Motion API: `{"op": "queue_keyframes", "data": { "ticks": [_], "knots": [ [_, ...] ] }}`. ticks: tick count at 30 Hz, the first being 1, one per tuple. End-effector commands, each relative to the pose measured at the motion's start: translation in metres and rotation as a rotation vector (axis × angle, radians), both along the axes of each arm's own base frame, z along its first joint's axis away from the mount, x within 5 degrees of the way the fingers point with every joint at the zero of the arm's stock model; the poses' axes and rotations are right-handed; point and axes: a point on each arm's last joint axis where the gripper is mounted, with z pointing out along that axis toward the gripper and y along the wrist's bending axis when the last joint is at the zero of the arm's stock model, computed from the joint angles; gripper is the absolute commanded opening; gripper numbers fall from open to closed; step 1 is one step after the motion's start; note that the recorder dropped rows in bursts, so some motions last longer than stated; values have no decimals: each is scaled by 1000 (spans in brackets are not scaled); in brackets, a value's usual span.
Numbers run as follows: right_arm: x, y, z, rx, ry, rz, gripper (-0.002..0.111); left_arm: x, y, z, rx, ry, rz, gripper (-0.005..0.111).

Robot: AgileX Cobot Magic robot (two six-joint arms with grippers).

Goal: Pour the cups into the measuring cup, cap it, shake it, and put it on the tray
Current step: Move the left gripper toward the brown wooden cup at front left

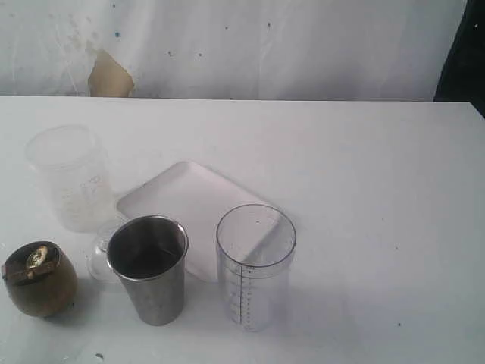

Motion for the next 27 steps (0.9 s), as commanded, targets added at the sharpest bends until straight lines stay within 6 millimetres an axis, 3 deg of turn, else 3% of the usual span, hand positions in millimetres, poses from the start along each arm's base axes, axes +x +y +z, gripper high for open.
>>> {"op": "queue_keyframes", "data": {
  "ticks": [1,7,11,15,20,21,23,25,27],
  "knots": [
    [0,0,-1,2,-6,1,0,0,0,-1,6,-4,0,0],
    [0,0,-1,2,-6,1,0,0,0,2,3,-37,0,0],
    [0,0,-1,2,-6,1,0,-2,0,19,-26,-215,-3,0],
    [0,0,-1,2,-6,1,0,-8,1,37,-363,-401,-58,0],
    [0,0,-1,2,-6,1,0,-14,3,55,-419,-547,-87,0],
    [0,0,-1,2,-6,1,0,-10,1,66,-374,-500,-86,0],
    [0,0,-1,2,-6,1,0,3,-3,61,-294,-261,-62,0],
    [0,0,-1,2,-6,1,0,16,-3,34,-362,-32,-19,0],
    [0,0,-1,3,-6,1,0,24,-5,2,-368,71,-15,0]
  ]
}}
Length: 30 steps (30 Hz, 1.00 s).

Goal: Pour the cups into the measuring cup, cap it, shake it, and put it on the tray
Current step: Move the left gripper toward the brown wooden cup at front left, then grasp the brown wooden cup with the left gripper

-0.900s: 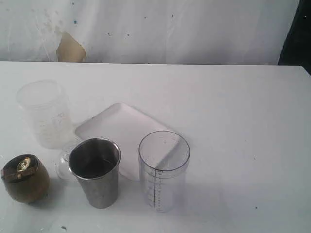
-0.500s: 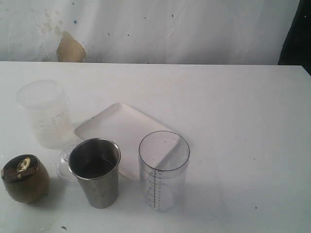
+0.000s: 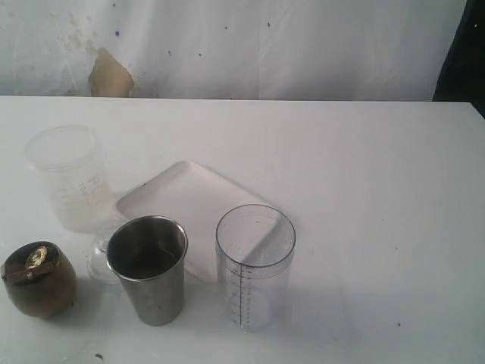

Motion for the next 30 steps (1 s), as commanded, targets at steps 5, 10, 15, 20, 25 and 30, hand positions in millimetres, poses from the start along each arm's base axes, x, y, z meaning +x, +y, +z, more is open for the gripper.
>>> {"op": "queue_keyframes", "data": {
  "ticks": [5,10,15,20,25,30],
  "knots": [
    [0,0,-1,1,-6,1,0,25,-13,-56,125,342,-112,11],
    [0,0,-1,1,-6,1,0,34,-22,-71,205,466,-203,45],
    [0,0,-1,1,-6,1,0,43,-29,-88,272,590,-271,75],
    [0,0,-1,1,-6,1,0,52,-37,-100,348,616,-358,90],
    [0,0,-1,1,-6,1,0,62,-32,-111,372,656,-293,90],
    [0,0,-1,1,-6,1,0,68,-33,-118,384,657,-293,90]
  ]
}}
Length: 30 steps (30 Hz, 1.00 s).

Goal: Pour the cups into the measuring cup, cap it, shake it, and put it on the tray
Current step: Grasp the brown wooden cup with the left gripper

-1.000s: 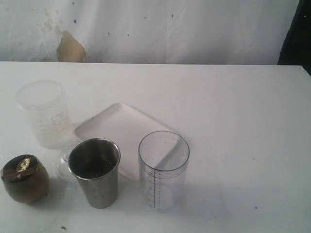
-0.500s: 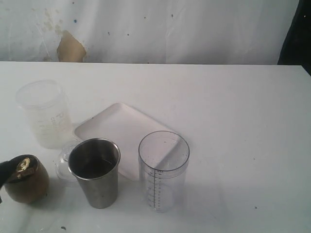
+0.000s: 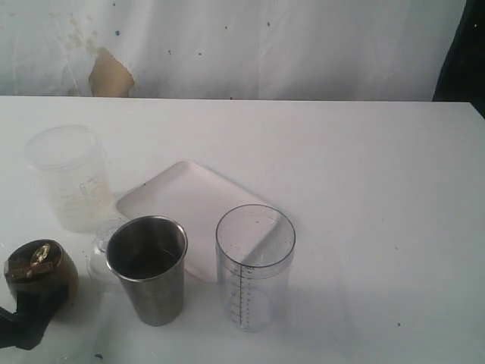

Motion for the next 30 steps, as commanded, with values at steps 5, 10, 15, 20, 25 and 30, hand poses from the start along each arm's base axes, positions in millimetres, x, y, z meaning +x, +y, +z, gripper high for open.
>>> {"op": "queue_keyframes", "data": {
  "ticks": [5,10,15,20,25,30],
  "knots": [
    [0,0,-1,1,-6,1,0,10,0,-9,25,-34,14,90],
    [0,0,-1,3,-6,1,0,17,-2,-19,56,19,-11,90],
    [0,0,-1,3,-6,1,0,30,-5,-26,76,33,-26,90],
    [0,0,-1,3,-6,1,0,37,-6,-31,87,11,-37,90],
    [0,0,-1,3,-6,1,0,40,-4,-36,98,11,-1,89],
    [0,0,-1,3,-6,1,0,40,0,-36,92,15,53,54]
  ]
}}
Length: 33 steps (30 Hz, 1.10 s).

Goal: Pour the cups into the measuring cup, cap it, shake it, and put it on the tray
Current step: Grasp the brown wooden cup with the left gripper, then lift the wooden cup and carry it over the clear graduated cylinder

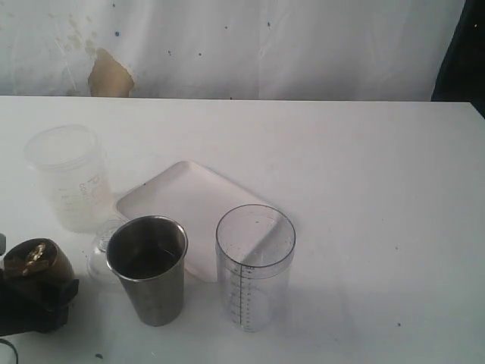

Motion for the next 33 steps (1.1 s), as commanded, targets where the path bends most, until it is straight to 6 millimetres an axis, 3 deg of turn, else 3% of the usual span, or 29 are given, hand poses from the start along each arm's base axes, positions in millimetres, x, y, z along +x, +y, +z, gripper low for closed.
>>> {"op": "queue_keyframes", "data": {
  "ticks": [1,4,11,22,28,33],
  "knots": [
    [0,0,-1,1,-6,1,0,2,2,1,-6,-18,41,41],
    [0,0,-1,1,-6,1,0,2,1,1,-5,-18,25,0],
    [0,0,-1,1,-6,1,0,2,0,11,-12,-63,8,0],
    [0,0,-1,6,-6,1,0,-14,5,63,-129,-188,77,0],
    [0,0,-1,6,-6,1,0,-12,2,109,-151,-143,93,0],
    [0,0,-1,8,-6,1,0,-13,-15,155,-95,-139,15,0]
  ]
}}
